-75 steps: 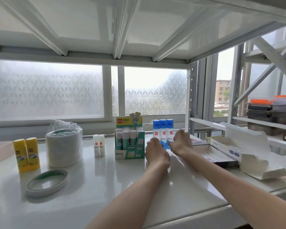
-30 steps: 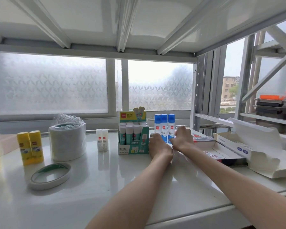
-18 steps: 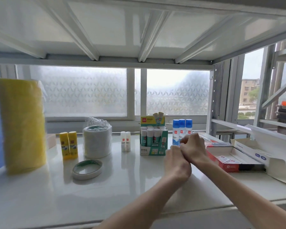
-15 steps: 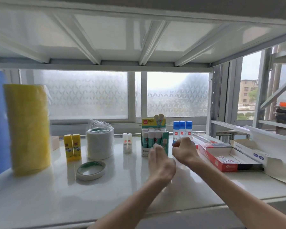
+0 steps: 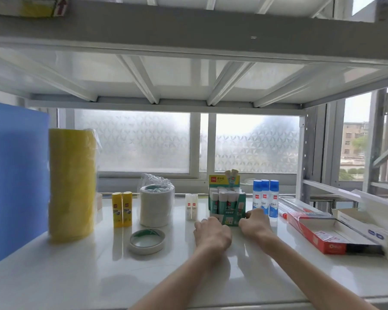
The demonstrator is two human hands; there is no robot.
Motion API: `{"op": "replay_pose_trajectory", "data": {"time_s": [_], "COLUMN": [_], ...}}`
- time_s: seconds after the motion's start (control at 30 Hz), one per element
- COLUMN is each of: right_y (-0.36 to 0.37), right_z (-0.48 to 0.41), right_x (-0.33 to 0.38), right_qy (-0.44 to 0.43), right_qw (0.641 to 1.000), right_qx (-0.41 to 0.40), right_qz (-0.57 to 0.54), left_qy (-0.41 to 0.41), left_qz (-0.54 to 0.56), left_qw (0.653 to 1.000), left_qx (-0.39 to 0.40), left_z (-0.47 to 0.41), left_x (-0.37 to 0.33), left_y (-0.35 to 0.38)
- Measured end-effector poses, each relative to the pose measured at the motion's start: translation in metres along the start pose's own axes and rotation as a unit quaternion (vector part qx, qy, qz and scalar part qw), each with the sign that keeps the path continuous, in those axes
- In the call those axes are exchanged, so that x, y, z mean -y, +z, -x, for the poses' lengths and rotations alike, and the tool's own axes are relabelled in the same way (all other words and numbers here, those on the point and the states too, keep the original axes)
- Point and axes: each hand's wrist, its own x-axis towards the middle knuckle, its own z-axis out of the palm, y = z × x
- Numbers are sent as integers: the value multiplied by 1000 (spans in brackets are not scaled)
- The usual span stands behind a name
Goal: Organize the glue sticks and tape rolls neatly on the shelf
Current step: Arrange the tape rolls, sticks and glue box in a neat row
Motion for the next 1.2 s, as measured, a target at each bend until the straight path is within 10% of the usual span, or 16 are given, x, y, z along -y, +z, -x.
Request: {"op": "replay_pose_trajectory", "data": {"time_s": [0.37, 0.53, 0.67, 1.2], "right_y": [3, 42, 75, 80], "right_z": [47, 102, 124, 139], "right_x": [15, 46, 69, 75], "right_qy": [-132, -267, -279, -259], "right_qw": [990, 954, 938, 952], "right_qx": [-43, 136, 200, 145], "right_qz": [16, 24, 39, 73], "left_qy": [64, 51, -38, 38], "left_qz": [32, -16, -88, -56], "left_qw": [997, 982, 990, 992], "left_qx": [-17, -183, -107, -104], "left_z": [35, 57, 63, 73], "left_x": [12, 89, 138, 144], "left_y": [-43, -109, -128, -121]}}
